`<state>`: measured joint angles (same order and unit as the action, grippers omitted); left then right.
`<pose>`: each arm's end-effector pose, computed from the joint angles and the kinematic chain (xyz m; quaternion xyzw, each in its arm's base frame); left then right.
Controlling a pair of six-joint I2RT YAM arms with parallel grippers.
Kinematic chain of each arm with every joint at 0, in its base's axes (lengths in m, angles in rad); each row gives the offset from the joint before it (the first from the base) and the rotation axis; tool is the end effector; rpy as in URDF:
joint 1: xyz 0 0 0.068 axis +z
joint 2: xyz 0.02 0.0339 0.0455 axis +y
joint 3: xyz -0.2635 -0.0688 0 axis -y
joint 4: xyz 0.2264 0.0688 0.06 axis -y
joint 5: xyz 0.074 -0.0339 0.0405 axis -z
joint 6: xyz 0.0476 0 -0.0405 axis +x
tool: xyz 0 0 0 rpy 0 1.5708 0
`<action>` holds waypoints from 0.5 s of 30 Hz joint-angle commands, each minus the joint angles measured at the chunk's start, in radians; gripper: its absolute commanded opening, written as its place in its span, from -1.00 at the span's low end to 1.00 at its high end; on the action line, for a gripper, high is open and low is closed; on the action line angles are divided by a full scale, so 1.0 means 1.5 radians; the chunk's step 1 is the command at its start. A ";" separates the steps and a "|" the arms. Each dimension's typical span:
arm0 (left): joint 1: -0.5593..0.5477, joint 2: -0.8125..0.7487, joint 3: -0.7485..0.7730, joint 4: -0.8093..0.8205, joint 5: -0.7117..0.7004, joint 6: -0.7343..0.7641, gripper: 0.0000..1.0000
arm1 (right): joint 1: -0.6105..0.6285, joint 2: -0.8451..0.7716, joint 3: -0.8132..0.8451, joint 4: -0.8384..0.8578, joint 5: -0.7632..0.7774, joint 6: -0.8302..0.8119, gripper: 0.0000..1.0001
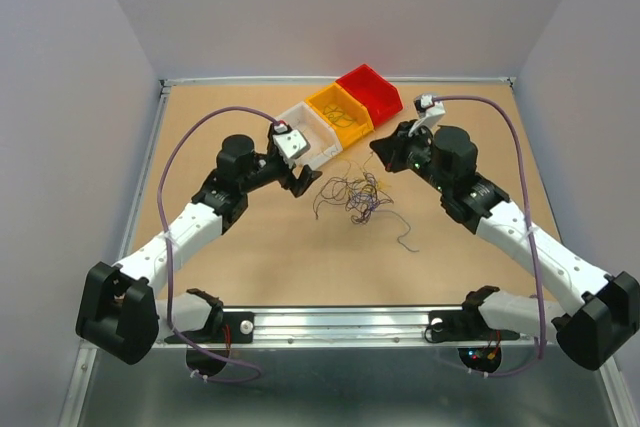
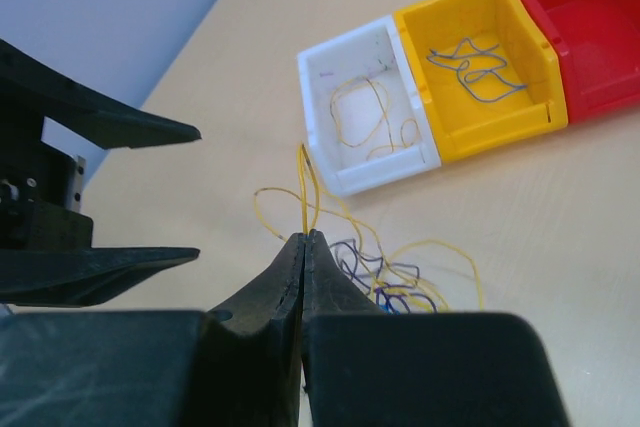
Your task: Untangle the cables
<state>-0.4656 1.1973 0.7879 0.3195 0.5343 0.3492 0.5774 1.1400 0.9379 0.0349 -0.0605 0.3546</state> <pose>0.2303 -0.1428 0.3134 0.4456 0.5831 -0.2324 0.6383 0.2193 0.1463 0.3460 -0.1043 0.7564 0.3106 0.5661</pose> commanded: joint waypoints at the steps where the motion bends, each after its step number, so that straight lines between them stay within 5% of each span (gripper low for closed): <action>1: -0.004 -0.042 -0.027 0.086 0.010 -0.006 0.91 | 0.006 -0.052 0.065 0.017 -0.007 0.017 -0.99; 15: -0.017 0.046 0.028 0.192 0.091 -0.066 0.96 | 0.007 -0.101 0.132 0.018 -0.094 0.014 -0.99</action>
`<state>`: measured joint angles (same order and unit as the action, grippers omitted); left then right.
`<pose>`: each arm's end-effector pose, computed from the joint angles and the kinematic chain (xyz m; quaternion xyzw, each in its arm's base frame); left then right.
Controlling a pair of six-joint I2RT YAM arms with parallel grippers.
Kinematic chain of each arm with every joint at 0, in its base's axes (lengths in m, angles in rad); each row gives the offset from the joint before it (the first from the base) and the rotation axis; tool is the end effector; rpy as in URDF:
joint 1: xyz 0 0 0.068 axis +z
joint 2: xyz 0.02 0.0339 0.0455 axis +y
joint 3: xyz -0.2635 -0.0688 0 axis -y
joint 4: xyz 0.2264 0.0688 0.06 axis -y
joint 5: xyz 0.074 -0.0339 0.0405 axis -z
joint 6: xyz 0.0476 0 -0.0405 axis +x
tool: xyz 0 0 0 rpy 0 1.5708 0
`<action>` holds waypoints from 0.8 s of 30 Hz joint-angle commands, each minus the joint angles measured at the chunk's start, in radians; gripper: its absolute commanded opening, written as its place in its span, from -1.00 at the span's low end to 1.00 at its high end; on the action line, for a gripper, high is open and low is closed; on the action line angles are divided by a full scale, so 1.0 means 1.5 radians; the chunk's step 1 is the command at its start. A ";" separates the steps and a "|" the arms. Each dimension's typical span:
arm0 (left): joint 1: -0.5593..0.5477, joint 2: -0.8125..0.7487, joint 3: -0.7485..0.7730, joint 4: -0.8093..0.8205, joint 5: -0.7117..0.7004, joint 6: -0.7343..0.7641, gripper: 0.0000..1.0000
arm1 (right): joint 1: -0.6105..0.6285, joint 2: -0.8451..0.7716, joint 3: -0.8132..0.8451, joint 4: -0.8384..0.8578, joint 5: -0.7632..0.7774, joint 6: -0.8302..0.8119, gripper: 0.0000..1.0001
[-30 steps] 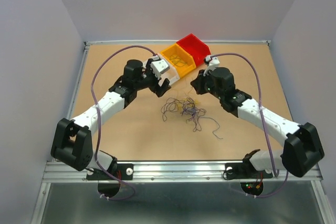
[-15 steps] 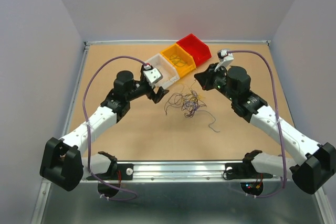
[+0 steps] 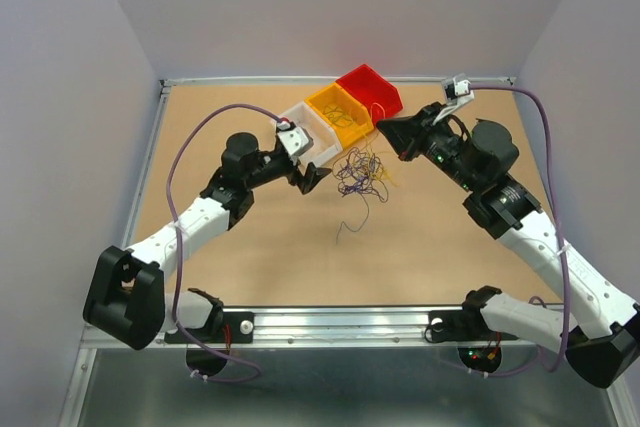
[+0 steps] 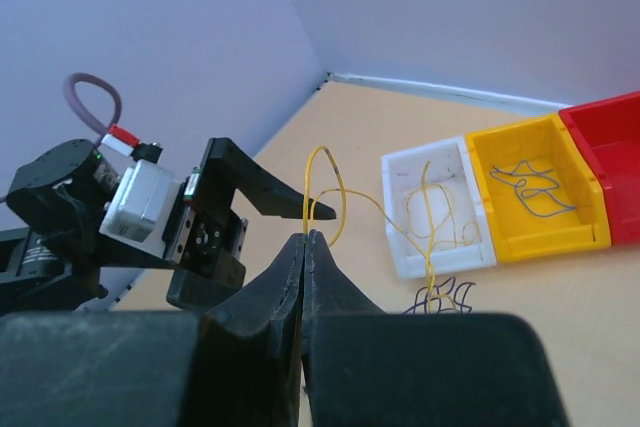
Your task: Untangle the cables
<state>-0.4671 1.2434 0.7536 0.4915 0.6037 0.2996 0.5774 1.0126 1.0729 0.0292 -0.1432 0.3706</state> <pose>0.2347 -0.1486 0.3096 0.4474 0.5469 -0.2658 0.6558 0.1835 0.1277 0.4214 -0.1220 0.6640 0.3790 0.6329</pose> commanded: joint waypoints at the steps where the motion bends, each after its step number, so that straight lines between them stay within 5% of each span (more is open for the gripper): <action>1: -0.019 0.023 0.058 0.081 0.051 -0.036 0.96 | 0.006 -0.018 0.038 0.023 -0.042 0.006 -0.99; 13: -0.134 0.124 0.050 0.137 0.096 0.043 0.96 | 0.007 -0.020 0.028 0.050 -0.010 0.026 -0.99; 17: -0.195 0.163 0.051 0.123 0.076 0.071 0.78 | 0.006 -0.037 0.018 0.064 0.034 0.036 -0.99; 23: -0.239 0.174 0.034 0.132 0.031 0.076 -0.11 | 0.007 -0.059 0.046 0.067 0.079 0.042 -0.99; 24: -0.241 0.182 0.034 0.133 0.022 0.077 -0.38 | 0.006 -0.060 0.051 0.068 0.090 0.044 -0.99</action>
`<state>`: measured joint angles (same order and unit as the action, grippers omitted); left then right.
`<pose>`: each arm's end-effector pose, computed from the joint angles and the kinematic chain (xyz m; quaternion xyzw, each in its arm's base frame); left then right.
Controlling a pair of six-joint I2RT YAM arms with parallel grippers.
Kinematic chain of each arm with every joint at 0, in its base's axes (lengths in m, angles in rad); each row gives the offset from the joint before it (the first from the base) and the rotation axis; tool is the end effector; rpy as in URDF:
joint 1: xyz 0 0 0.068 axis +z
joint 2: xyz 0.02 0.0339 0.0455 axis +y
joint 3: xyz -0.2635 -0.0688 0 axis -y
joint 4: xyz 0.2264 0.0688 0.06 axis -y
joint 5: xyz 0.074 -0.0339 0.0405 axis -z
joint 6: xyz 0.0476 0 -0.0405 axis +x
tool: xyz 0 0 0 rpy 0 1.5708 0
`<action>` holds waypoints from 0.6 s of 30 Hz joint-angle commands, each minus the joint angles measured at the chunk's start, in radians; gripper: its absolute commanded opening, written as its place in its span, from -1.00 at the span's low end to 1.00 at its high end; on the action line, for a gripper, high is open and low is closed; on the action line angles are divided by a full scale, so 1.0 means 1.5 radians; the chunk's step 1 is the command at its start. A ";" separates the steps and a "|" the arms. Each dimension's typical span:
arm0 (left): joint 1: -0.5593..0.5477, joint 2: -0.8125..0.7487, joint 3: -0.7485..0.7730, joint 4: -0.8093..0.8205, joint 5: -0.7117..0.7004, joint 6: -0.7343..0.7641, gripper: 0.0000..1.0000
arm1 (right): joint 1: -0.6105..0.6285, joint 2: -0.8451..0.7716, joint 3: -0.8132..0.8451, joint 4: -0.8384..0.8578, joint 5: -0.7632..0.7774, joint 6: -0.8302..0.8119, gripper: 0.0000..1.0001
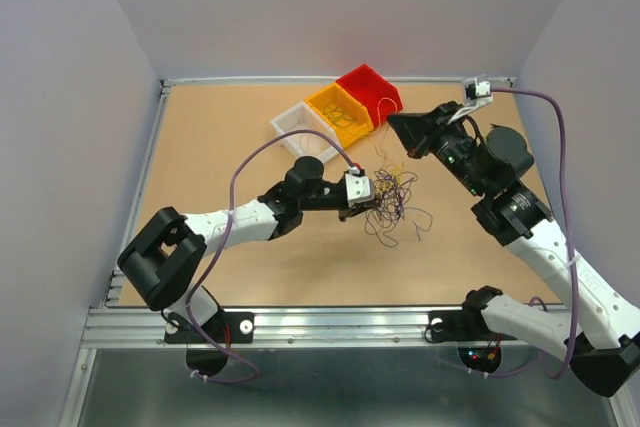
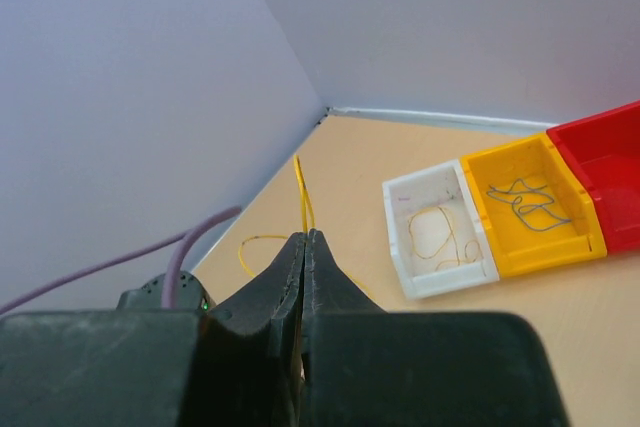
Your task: Untangle the cables
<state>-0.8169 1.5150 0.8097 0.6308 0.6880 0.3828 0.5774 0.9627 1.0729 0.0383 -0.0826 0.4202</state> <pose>0.2018 -0.2591 0.2673 0.5789 0.4400 -0.3793 0.5722 0.1721 0.1168 0.4323 -0.0824 0.6477 0.3858 0.6518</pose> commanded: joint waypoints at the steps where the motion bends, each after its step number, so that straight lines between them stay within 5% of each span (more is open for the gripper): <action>1: -0.008 0.003 -0.003 0.041 -0.042 0.021 -0.54 | 0.006 -0.028 0.058 0.063 0.052 0.012 -0.99; 8: -0.009 0.050 -0.007 0.034 -0.048 0.030 -1.00 | 0.006 -0.023 0.154 0.064 0.133 -0.011 -0.99; 16: -0.027 0.063 -0.005 0.012 -0.060 0.052 -0.99 | 0.007 -0.008 0.202 0.061 0.170 -0.039 -0.99; 17: -0.027 0.059 -0.005 0.011 -0.060 0.050 -0.92 | 0.007 -0.007 0.201 0.062 0.168 -0.038 -0.99; 18: -0.027 0.048 -0.004 0.001 -0.060 0.050 -0.65 | 0.007 -0.005 0.203 0.062 0.168 -0.039 -0.99</action>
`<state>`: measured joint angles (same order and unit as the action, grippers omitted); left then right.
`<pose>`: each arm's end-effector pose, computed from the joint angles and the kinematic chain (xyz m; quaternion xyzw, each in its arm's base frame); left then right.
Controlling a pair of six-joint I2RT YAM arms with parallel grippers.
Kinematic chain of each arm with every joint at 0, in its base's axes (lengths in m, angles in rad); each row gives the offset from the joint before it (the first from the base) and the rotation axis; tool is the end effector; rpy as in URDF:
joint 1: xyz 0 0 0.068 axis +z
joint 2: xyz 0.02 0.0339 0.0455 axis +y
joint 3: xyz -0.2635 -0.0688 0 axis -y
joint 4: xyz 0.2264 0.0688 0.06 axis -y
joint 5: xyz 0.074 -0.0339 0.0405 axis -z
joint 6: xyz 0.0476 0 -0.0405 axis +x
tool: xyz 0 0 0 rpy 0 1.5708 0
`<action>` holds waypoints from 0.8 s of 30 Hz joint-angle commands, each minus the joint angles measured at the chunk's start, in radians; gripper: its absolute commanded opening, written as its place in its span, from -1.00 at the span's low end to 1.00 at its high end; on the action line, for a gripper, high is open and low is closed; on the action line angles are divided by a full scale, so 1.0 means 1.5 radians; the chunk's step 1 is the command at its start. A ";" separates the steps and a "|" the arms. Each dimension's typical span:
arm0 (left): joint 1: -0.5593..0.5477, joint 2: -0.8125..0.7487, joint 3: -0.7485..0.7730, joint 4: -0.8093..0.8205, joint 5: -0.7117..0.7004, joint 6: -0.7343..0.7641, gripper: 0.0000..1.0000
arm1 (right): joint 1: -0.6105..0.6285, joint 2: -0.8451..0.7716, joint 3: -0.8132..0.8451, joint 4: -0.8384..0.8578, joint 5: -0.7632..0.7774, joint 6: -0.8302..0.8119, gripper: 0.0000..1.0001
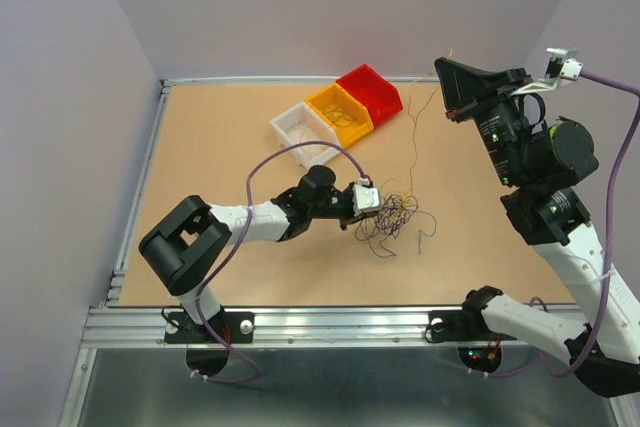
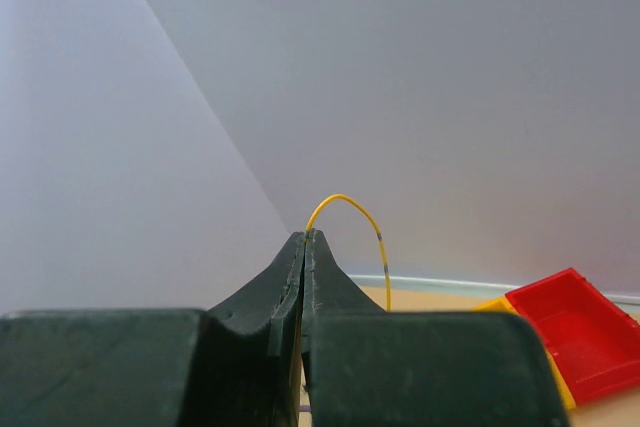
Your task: Untangle the cables
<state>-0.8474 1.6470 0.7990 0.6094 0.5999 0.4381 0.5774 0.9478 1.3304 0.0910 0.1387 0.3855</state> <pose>0.2082 -0.2763 0.2194 0.5964 0.4918 -0.3474 0.5308 0.1391 0.0827 0.5229 0.0090 0.5235 0.3621 0.7712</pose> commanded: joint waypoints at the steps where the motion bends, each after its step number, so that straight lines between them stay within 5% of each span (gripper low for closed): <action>1: -0.007 -0.049 0.001 0.015 -0.005 0.010 -0.42 | 0.006 0.008 0.034 0.027 0.019 -0.018 -0.99; 3: -0.006 -0.086 -0.012 0.020 -0.031 0.008 0.13 | 0.006 0.017 0.044 0.027 0.015 -0.018 -0.99; 6: 0.008 -0.136 -0.042 0.051 -0.040 -0.002 0.48 | 0.006 0.026 0.057 0.027 -0.003 -0.015 -0.99; 14: 0.037 -0.242 0.009 0.042 -0.031 -0.058 0.71 | 0.006 0.043 0.080 0.029 -0.064 0.008 -0.99; 24: 0.036 -0.041 0.217 -0.026 -0.035 -0.113 0.66 | 0.006 0.080 0.121 0.038 -0.088 0.036 -0.99</action>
<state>-0.7906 1.5043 1.0412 0.5945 0.5407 0.3229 0.5777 1.0565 1.4429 0.0906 0.0353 0.4183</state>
